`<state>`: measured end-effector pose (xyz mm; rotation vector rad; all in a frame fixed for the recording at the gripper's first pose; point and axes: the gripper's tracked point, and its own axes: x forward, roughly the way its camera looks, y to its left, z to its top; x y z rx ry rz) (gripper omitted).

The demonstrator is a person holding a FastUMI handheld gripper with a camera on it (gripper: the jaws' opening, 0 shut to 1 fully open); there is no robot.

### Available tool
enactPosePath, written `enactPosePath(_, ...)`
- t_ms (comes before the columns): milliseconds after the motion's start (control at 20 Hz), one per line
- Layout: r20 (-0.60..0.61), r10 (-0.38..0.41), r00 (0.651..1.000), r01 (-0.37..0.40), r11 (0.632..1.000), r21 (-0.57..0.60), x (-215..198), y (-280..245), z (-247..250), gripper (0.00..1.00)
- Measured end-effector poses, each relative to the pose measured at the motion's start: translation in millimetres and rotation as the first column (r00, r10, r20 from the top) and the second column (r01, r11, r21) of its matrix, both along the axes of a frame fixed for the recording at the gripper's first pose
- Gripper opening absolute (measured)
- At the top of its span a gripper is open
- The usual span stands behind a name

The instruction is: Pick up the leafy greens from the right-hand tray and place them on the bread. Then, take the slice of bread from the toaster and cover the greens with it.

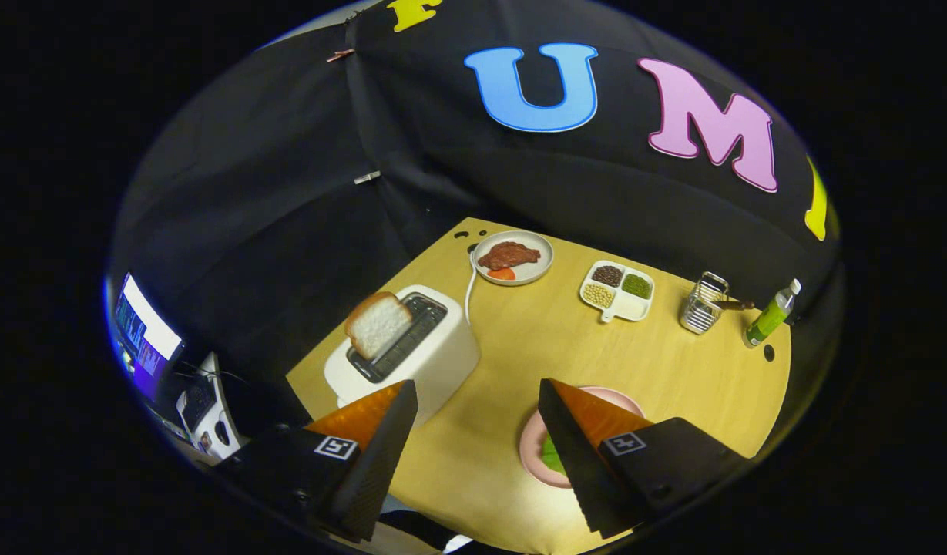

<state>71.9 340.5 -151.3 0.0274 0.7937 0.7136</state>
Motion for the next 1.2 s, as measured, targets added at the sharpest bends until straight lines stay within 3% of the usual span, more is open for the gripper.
enactPosePath(250, -0.044, 0.034, 0.998, -0.031, 0.998, 0.062, -5.4, 94.9, 8.0, 0.99)
enactPosePath(500, -0.11, -0.065, 0.992, 0.07, 0.997, 0.037, 14.8, 147.6, -19.2, 0.99)
enactPosePath(700, -0.227, -0.168, 0.959, 0.173, 0.985, 0.004, 24.4, 173.0, -52.4, 0.98)
enactPosePath(850, -0.246, -0.201, 0.948, 0.195, 0.98, -0.049, 29.7, 178.3, -71.4, 0.95)
enactPosePath(1000, -0.25, -0.214, 0.944, 0.198, 0.976, -0.086, 26.4, 178.6, -84.3, 0.73)
enactPosePath(1100, -0.278, -0.252, 0.927, 0.235, 0.967, -0.094, 25.0, 174.9, -89.0, 0.43)
enactPosePath(1200, -0.274, -0.309, 0.911, 0.287, 0.95, -0.12, 28.3, 162.4, -88.9, 0.28)
